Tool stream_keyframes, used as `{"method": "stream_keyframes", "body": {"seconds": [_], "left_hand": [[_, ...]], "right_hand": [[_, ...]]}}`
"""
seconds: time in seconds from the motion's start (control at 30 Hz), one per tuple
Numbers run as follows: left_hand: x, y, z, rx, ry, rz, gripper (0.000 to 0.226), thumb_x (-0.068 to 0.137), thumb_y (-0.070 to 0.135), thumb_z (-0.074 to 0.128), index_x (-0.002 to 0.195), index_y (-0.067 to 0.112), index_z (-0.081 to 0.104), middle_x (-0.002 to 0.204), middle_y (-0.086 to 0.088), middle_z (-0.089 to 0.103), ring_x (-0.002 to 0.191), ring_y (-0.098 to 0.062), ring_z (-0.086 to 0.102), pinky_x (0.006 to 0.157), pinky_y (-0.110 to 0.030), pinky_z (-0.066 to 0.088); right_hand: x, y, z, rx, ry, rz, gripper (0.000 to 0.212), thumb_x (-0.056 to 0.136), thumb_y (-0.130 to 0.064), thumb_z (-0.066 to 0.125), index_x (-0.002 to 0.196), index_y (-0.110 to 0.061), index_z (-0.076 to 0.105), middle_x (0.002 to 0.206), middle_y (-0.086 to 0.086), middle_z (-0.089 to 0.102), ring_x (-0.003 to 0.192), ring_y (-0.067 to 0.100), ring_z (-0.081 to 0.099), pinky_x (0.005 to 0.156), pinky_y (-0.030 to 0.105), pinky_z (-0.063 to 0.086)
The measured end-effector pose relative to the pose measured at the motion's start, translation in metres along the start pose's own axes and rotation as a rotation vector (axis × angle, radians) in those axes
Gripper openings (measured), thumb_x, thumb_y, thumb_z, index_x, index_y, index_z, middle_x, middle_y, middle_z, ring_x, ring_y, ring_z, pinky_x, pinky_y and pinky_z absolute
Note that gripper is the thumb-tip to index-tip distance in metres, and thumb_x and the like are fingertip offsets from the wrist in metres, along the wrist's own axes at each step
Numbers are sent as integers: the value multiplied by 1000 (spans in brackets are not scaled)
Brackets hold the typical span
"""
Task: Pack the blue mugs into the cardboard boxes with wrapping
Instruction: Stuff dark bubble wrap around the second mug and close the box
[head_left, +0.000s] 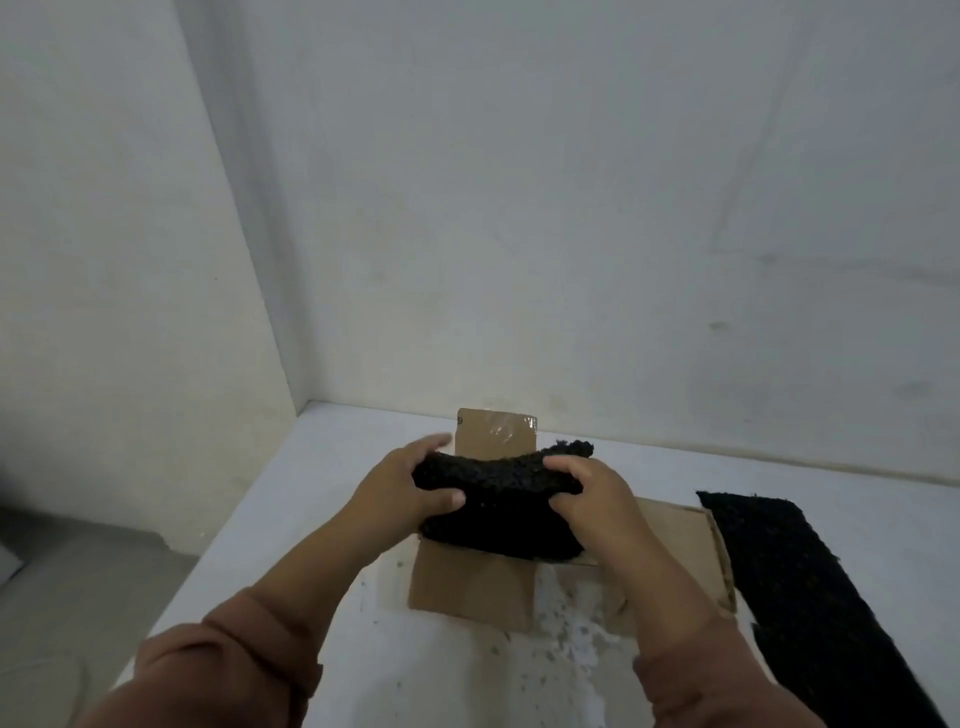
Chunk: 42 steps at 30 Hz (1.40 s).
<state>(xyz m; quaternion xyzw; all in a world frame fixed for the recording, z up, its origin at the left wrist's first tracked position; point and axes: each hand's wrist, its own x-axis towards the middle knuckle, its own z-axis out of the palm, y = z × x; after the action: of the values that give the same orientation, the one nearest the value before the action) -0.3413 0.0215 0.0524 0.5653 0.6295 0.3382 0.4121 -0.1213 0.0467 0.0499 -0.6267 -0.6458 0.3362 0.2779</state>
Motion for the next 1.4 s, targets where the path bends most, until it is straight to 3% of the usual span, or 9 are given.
{"method": "stream_keyframes", "body": {"seconds": [0.13, 0.27, 0.43, 0.57, 0.77, 0.9, 1.13, 1.3, 1.4], "left_hand": [[13, -3, -19, 401, 157, 36, 13, 81, 32, 70, 92, 24, 69, 98, 1, 51, 99, -19, 52, 76, -26, 41], [28, 2, -32, 510, 240, 175, 8, 80, 27, 70, 88, 24, 69, 103, 10, 46, 105, -16, 42, 89, -31, 40], [37, -9, -19, 536, 302, 364, 11, 80, 4, 60, 82, 14, 57, 88, 1, 53, 81, -21, 49, 60, -28, 37], [39, -46, 5, 589, 126, 401, 22, 76, 4, 60, 80, 16, 42, 88, 2, 42, 72, -21, 42, 51, -19, 24], [44, -65, 17, 793, -17, 516, 33, 57, 10, 75, 87, 15, 62, 103, -6, 64, 88, -31, 64, 73, -35, 50], [42, -60, 21, 906, -202, 509, 62, 91, 6, 43, 147, 29, 29, 157, 1, 26, 147, -21, 19, 119, -41, 11], [42, -64, 26, 975, -376, 418, 49, 101, 38, 25, 148, 25, 29, 161, 0, 12, 149, -17, -2, 119, -38, -7], [43, -60, 38, 1091, -398, 392, 50, 101, 34, 20, 148, 22, 29, 160, -2, 18, 149, -19, 1, 117, -46, -13], [47, -55, 39, 1060, -392, 406, 47, 100, 27, 24, 145, 19, 38, 157, -3, 27, 148, -21, 11, 120, -47, -6]], "right_hand": [[9, -17, 3, -91, 132, -91, 14, 79, -10, 65, 84, -21, 71, 110, 3, 49, 110, 22, 51, 82, 22, 37], [16, -25, -2, -129, 240, -185, 11, 79, -16, 68, 81, -26, 70, 143, -5, 40, 135, 18, 29, 107, 38, 32], [15, -8, 12, -217, 400, -416, 14, 72, 1, 62, 78, -12, 63, 104, 2, 63, 103, 22, 57, 80, 22, 44], [8, 19, 37, -325, 254, -342, 19, 64, -4, 51, 72, -19, 41, 80, -4, 45, 75, 21, 45, 60, 32, 39], [4, 33, 58, -408, 74, -244, 21, 66, 2, 49, 71, -16, 38, 86, 1, 42, 81, 19, 38, 66, 33, 40], [4, 27, 58, -532, -68, -249, 8, 67, -6, 50, 70, -13, 49, 95, 6, 56, 88, 21, 46, 79, 35, 44], [21, 18, 62, -782, -278, -137, 35, 75, -25, 34, 73, -6, 63, 89, 9, 65, 100, 26, 57, 90, 35, 46], [17, 3, 69, -982, -274, -248, 36, 94, -20, 42, 129, -18, 53, 147, 9, 38, 127, 27, 42, 104, 38, 32], [21, 8, 76, -1020, -316, -211, 35, 92, -16, 45, 125, -17, 57, 142, 9, 43, 123, 27, 42, 98, 36, 36]]}}
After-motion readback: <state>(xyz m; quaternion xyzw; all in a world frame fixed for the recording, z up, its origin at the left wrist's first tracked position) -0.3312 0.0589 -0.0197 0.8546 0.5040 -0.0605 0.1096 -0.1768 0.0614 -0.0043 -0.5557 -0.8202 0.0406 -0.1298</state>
